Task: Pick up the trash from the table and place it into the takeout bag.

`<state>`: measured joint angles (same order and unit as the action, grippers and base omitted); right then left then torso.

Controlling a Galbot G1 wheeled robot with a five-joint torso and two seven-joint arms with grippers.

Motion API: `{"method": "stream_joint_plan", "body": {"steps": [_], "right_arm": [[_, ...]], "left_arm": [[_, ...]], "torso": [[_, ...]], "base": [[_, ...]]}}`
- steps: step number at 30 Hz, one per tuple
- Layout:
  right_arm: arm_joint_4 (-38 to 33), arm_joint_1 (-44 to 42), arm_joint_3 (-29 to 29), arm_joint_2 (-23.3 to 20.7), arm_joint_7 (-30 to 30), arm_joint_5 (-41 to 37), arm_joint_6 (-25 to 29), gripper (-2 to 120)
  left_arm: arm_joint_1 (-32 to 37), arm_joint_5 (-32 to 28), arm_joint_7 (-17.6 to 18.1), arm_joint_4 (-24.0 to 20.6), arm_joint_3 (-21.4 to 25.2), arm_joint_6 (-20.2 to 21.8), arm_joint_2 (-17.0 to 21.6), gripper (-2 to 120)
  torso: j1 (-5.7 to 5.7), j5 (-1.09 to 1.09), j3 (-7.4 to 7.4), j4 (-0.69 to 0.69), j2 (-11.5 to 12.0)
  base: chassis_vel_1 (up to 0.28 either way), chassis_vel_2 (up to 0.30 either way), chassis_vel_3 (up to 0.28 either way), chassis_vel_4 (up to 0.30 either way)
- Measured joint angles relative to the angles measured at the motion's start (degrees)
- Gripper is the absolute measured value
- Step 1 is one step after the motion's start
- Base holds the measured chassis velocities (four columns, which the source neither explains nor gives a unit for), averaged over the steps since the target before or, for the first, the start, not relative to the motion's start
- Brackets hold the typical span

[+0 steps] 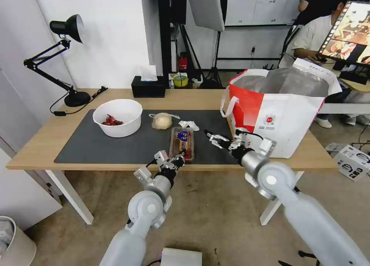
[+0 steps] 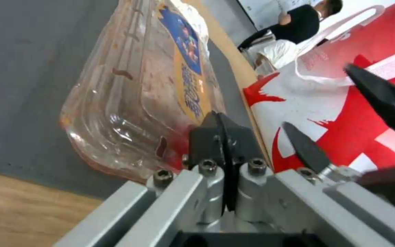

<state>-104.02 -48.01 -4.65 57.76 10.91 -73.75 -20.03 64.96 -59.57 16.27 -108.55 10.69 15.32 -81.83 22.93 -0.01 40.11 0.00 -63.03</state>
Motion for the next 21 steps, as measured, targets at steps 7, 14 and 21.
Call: {"method": "stream_joint_plan", "body": {"steps": [7, 14, 21], "right_arm": [[3.2, 3.5, 3.6, 3.3, 1.7, -1.2, -1.3, 98], [5.2, 4.4, 5.2, 6.2, 3.5, -1.2, -2.0, 92], [6.6, 4.0, 5.2, 7.7, 4.1, -0.9, -2.0, 85]], "left_arm": [[0.2, 0.1, 0.0, -0.2, 0.4, 0.0, 0.2, 0], [0.5, 0.4, 0.0, -0.5, 0.7, 0.0, 0.3, 0], [0.8, 0.5, 0.0, -0.7, 0.8, 0.0, 0.3, 0]], "torso": [[0.00, 0.00, 0.00, 0.01, 0.0], [0.00, 0.01, 0.00, 0.01, 0.0], [0.00, 0.00, 0.00, 0.00, 0.0]], "base": [[0.000, 0.000, 0.000, 0.000], [0.000, 0.000, 0.000, 0.000], [0.000, 0.000, 0.000, 0.000]]}}
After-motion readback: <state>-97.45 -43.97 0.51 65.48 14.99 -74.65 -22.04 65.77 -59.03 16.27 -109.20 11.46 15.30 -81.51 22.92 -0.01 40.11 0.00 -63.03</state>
